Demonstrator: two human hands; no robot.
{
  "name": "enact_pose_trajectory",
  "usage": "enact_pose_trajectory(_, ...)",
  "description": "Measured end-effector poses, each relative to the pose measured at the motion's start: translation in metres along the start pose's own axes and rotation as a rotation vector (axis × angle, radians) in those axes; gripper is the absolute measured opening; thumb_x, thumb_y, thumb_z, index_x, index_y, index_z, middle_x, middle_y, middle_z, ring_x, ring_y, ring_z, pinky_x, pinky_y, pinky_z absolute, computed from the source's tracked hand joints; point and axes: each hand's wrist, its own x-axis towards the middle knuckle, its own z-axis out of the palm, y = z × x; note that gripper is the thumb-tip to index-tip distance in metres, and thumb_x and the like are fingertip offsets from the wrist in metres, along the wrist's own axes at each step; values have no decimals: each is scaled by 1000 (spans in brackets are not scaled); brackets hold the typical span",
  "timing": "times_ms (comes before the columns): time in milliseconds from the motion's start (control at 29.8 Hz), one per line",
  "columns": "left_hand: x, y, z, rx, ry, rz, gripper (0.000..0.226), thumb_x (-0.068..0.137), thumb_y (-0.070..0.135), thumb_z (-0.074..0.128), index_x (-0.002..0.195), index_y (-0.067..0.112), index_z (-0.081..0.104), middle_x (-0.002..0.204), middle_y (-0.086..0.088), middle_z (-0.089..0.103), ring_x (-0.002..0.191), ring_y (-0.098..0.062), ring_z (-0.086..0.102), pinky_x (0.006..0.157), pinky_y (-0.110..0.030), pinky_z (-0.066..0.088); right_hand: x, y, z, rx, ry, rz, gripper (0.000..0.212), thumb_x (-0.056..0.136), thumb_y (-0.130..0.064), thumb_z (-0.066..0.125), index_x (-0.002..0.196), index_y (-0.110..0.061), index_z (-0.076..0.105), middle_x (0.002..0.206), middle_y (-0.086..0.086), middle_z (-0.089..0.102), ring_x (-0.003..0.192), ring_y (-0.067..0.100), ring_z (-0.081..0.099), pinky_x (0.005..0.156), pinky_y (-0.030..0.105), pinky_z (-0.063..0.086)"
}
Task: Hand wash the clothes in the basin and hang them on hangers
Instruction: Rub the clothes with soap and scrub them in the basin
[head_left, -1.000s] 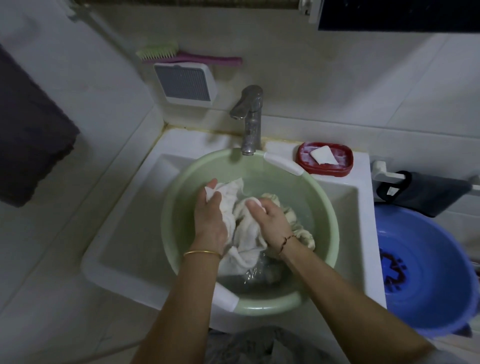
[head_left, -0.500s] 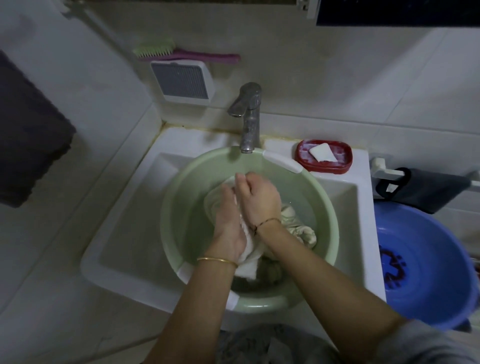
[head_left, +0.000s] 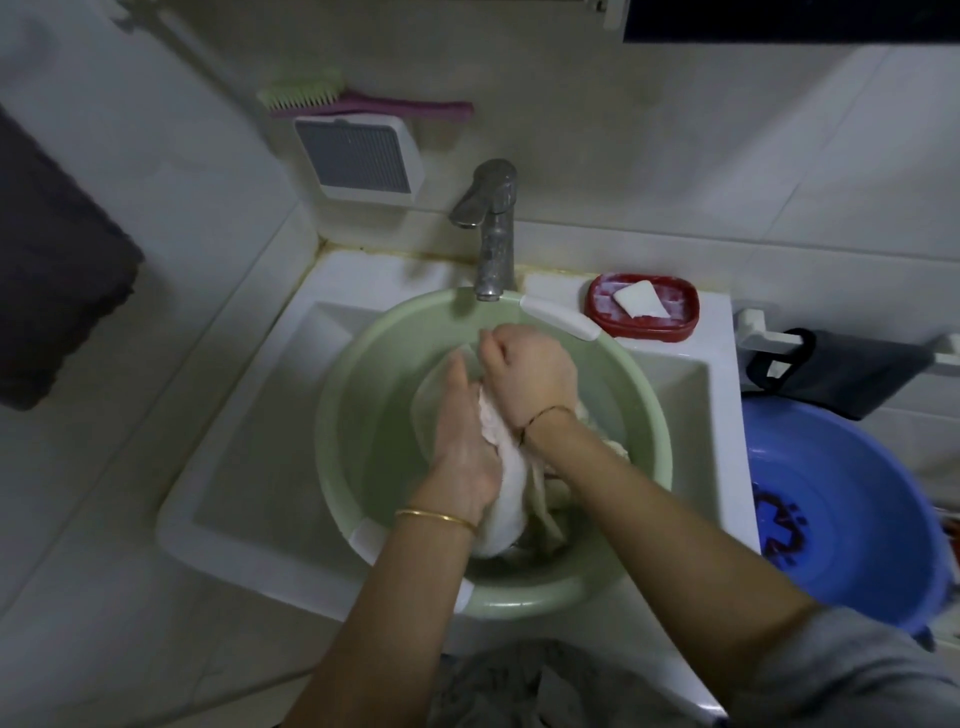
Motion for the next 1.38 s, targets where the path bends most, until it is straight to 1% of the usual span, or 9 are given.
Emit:
enact_pose_trajectory(202, -1, 9, 5, -71, 12, 57, 57, 94, 59, 35, 108, 11, 61, 99, -14, 63, 108, -28, 59, 108, -42, 38, -31, -8, 4, 9, -4, -201, 38, 97, -34, 40, 64, -18, 50, 77, 12, 62, 74, 29, 58, 60, 33, 36)
enact_pose_trajectory(370, -5, 1, 7, 38, -23, -39, 72, 88, 68, 35, 125, 10, 59, 118, -16, 64, 113, -30, 59, 102, -41, 42, 6, 6, -9, 8, -5, 83, 40, 97, -32, 41, 60, -15, 41, 70, 9, 55, 71, 30, 55, 58, 32, 37)
enact_pose_trajectory(504, 3, 6, -1, -86, -4, 61, 62, 92, 62, 36, 110, 7, 59, 104, -12, 64, 108, -25, 58, 103, -39, 41, -37, -15, 0, 7, 7, -222, 35, 96, -30, 45, 65, -15, 52, 76, 12, 62, 71, 28, 56, 58, 34, 38)
enact_pose_trajectory(672, -3, -2, 2, -56, -67, -3, 57, 91, 63, 36, 116, 19, 63, 112, -14, 66, 114, -27, 57, 109, -42, 34, 6, 5, -9, -23, -3, 54, 44, 97, -32, 41, 57, -16, 37, 63, 2, 47, 66, 26, 51, 56, 30, 30)
enact_pose_trajectory(840, -2, 5, 1, -169, -59, 104, 63, 92, 62, 36, 119, 10, 57, 111, -12, 59, 117, -30, 56, 109, -45, 37, -32, -18, -3, -93, 34, -292, 37, 95, -33, 42, 68, -15, 58, 75, 8, 60, 69, 26, 57, 57, 30, 32)
enact_pose_trajectory(1042, -8, 17, -2, -200, -223, 29, 66, 86, 62, 33, 112, 8, 59, 112, -16, 63, 114, -28, 56, 102, -41, 38, -11, -3, -16, -93, 13, -142, 44, 96, -31, 44, 55, -19, 32, 72, 9, 56, 70, 30, 56, 57, 32, 34)
enact_pose_trajectory(1143, -9, 16, 1, -110, -76, 63, 71, 90, 66, 32, 110, 6, 65, 110, -17, 68, 104, -29, 64, 96, -39, 47, -37, -14, -10, -145, -2, -329, 34, 97, -32, 42, 67, -18, 51, 80, 8, 62, 73, 27, 58, 58, 30, 31)
enact_pose_trajectory(1243, -10, 8, 7, 22, -42, 114, 69, 94, 61, 30, 132, 7, 51, 102, -7, 64, 94, -19, 62, 93, -35, 46, -6, -8, -19, -118, -14, -149, 37, 97, -32, 40, 65, -17, 45, 77, 10, 59, 76, 31, 59, 59, 33, 35)
enact_pose_trajectory(1378, -7, 13, 1, -77, -94, 100, 78, 88, 71, 29, 123, 7, 56, 110, -8, 62, 112, -29, 58, 101, -42, 42, -21, 2, -17, -112, 53, -177, 37, 95, -31, 42, 61, -16, 47, 69, 8, 58, 65, 30, 58, 53, 30, 34)
